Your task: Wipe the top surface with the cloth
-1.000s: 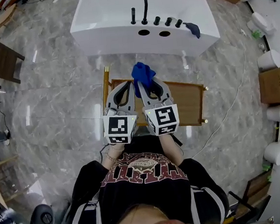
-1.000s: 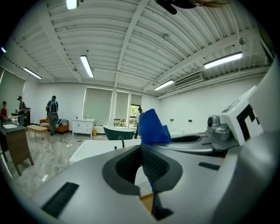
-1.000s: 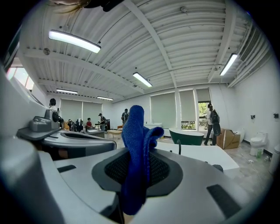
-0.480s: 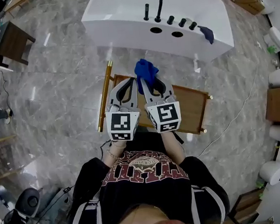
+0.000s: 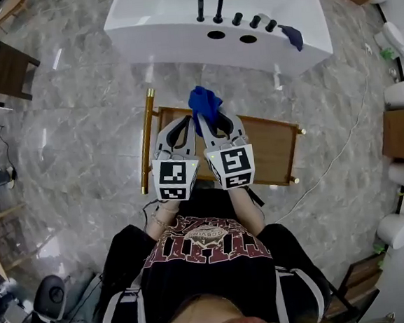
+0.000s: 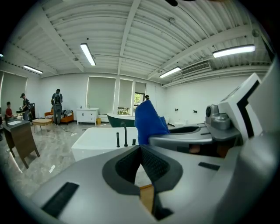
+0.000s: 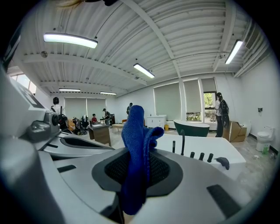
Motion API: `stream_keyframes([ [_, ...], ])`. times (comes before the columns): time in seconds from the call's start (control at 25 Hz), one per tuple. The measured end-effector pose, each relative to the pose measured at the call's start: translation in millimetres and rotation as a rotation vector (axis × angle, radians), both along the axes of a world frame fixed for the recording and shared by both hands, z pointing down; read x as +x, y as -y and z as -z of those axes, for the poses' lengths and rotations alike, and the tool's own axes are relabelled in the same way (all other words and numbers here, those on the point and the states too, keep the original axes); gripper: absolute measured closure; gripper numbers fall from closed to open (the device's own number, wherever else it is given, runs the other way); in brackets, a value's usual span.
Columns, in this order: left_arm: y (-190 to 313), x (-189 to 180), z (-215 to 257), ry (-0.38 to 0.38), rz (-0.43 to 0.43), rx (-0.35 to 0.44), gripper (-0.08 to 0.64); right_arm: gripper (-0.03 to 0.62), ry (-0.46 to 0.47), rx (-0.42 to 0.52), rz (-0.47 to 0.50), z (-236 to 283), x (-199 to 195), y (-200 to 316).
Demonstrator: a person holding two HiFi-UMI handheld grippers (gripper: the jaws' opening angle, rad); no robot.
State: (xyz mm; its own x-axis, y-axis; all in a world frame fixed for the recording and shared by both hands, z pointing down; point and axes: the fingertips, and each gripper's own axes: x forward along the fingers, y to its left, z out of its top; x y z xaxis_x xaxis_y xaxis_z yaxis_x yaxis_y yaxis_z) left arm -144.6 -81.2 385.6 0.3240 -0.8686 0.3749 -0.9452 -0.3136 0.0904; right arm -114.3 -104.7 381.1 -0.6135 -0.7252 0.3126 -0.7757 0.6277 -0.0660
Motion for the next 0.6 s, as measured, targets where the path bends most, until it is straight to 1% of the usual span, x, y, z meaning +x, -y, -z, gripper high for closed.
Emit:
stream_keyframes([
  [0.32, 10, -4, -27, -0.011, -0.04, -0.066, 0.511, 0.5, -0.039, -0.055, -0.042, -30, -2, 8],
  [0.48, 9, -9, -45, 0.024, -0.042, -0.088, 0.511, 0.5, -0.051, -0.101, -0.056, -49, -3, 10],
  [0.6, 8, -15, -70, 0.03, -0.034, -0.138, 0.511, 0.5, -0.054, -0.137, -0.06, -64, -6, 10],
])
